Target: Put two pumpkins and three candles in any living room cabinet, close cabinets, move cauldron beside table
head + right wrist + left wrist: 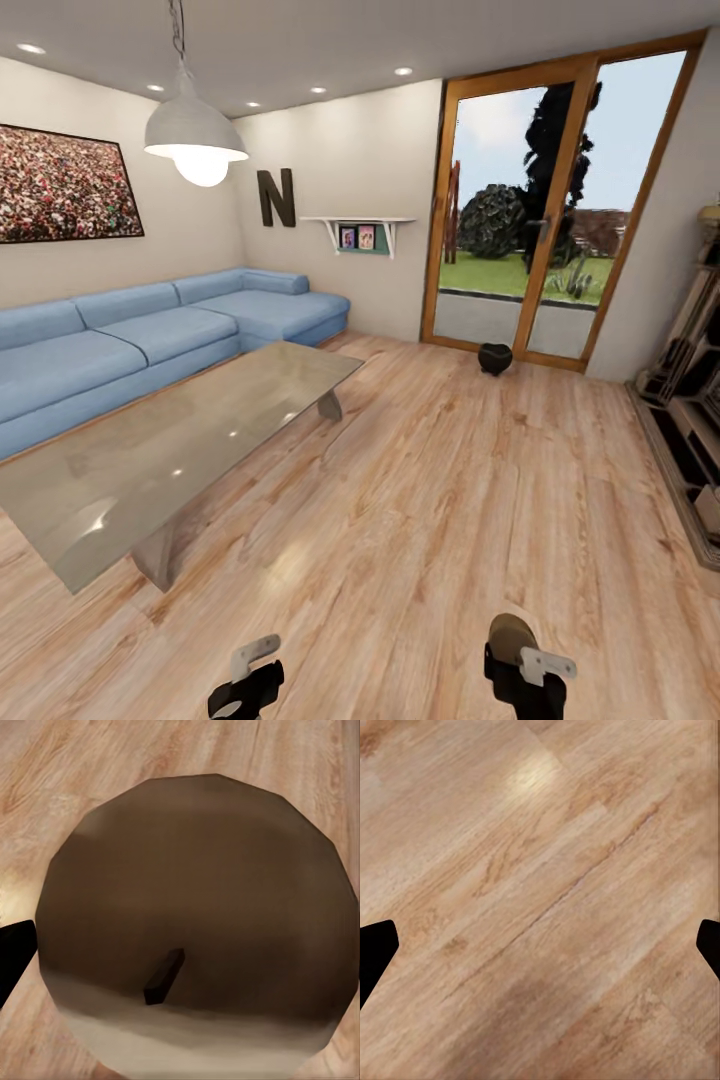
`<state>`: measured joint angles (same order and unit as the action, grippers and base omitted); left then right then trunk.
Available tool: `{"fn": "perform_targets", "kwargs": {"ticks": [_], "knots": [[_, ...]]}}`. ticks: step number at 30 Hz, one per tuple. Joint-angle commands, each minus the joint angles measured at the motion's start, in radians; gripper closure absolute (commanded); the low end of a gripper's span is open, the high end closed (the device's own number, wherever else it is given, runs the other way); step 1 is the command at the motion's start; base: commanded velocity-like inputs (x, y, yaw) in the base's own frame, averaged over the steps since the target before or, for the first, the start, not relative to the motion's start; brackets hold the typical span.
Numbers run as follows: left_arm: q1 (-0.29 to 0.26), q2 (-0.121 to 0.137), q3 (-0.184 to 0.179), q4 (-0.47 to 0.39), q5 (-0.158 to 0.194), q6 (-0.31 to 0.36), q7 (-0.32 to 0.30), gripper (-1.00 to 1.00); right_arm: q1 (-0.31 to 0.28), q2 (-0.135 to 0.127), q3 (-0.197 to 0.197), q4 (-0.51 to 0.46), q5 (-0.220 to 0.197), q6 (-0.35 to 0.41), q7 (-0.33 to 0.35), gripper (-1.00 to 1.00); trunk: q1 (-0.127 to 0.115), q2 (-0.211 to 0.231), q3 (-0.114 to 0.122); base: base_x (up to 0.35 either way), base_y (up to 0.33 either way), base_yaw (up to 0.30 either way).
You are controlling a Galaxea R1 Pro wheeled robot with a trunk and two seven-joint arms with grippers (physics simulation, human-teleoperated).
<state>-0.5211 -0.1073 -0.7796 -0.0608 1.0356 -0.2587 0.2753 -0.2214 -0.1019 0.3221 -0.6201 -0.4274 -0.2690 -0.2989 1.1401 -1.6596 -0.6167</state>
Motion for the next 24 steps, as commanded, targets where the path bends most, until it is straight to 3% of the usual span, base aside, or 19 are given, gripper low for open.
{"fn": "perform_targets", "kwargs": {"ticks": [1, 8, 20, 24], "knots": [[0.000, 0.000, -0.009, -0.001, 0.006, -0.002, 0.005, -1.00, -0.001, -0.001, 0.009, -0.002, -0.011, -0.006, -0.007, 1.00, 0.000, 0.000, -0.001, 0.000, 0.000, -0.028], [0.000, 0.000, -0.009, -0.001, 0.006, -0.002, 0.005, -1.00, -0.001, 0.027, 0.005, -0.001, -0.007, -0.006, -0.006, 1.00, 0.000, 0.000, -0.001, -0.001, 0.000, -0.125], [0.000, 0.000, -0.009, -0.001, 0.006, -0.002, 0.005, -1.00, -0.001, 0.030, 0.002, 0.000, -0.009, -0.005, -0.008, 1.00, 0.000, 0.000, -0.001, -0.249, 0.000, -0.290], [0.000, 0.000, -0.009, -0.001, 0.006, -0.002, 0.005, -1.00, -0.001, 0.031, 0.001, 0.000, -0.011, -0.004, -0.008, 1.00, 0.000, 0.000, -0.001, -0.069, 0.000, -0.285]]}}
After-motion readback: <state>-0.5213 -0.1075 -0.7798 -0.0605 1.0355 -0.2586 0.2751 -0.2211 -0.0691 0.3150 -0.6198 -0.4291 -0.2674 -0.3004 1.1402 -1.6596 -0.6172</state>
